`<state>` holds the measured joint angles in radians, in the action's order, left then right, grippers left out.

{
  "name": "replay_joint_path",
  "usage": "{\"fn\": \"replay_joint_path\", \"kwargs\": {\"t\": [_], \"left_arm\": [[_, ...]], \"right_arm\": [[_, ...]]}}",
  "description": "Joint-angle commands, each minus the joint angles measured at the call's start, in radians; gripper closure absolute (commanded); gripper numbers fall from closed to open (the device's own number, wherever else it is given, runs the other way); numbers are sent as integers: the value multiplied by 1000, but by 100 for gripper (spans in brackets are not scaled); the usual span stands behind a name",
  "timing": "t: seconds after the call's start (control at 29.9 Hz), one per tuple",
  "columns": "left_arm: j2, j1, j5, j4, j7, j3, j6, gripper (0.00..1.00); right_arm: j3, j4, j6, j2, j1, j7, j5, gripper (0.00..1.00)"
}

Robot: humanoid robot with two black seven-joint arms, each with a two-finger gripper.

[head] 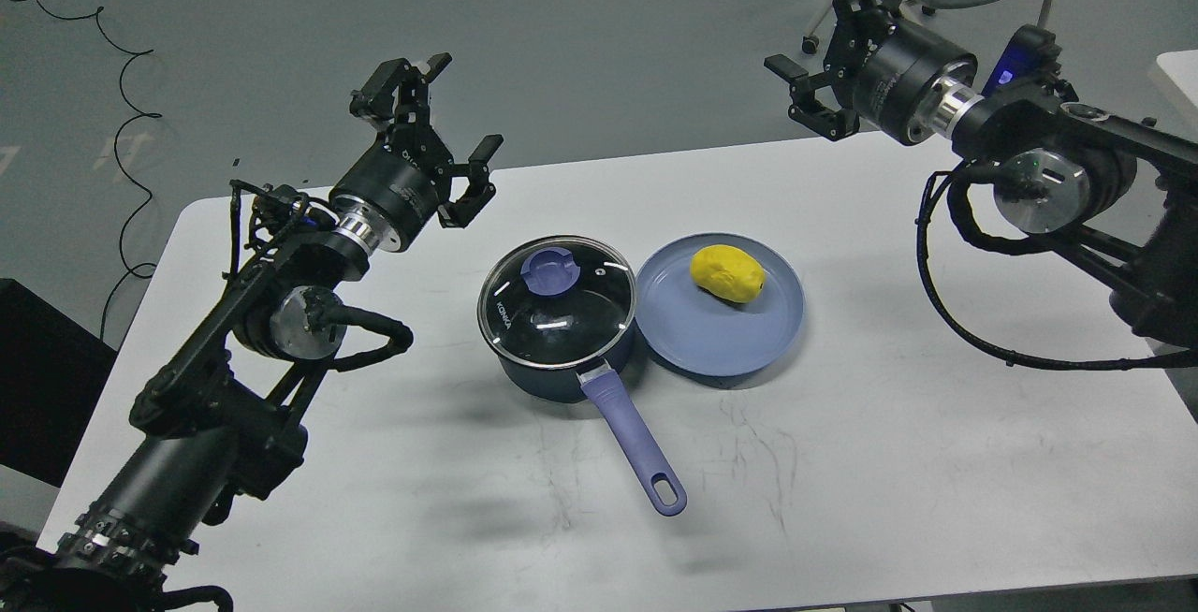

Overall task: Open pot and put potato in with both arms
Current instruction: 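Move the left gripper toward the glass lid on the saucepan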

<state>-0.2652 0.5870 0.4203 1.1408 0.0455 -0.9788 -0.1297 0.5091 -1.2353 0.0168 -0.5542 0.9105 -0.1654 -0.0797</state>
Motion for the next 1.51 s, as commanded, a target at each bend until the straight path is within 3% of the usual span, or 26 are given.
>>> {"fn": "replay_joint_path", "kwargs": {"t": [0.0, 0.4, 1.07, 1.47], "left_arm": [[3, -27, 5, 36, 4, -24, -1, 2], [21, -99, 11, 47, 4, -8, -1, 2], [1, -104, 12, 11, -16, -9, 1, 2], [-11, -101, 11, 11, -13, -14, 4, 2]], "right_arm": [[2, 0, 0, -13, -1, 1, 0, 0], [-3, 28, 6, 13, -65, 1, -38, 0], [-11, 30, 15, 37, -96, 37, -72, 0], [-29, 30, 15, 36, -145, 35, -74, 0]]}}
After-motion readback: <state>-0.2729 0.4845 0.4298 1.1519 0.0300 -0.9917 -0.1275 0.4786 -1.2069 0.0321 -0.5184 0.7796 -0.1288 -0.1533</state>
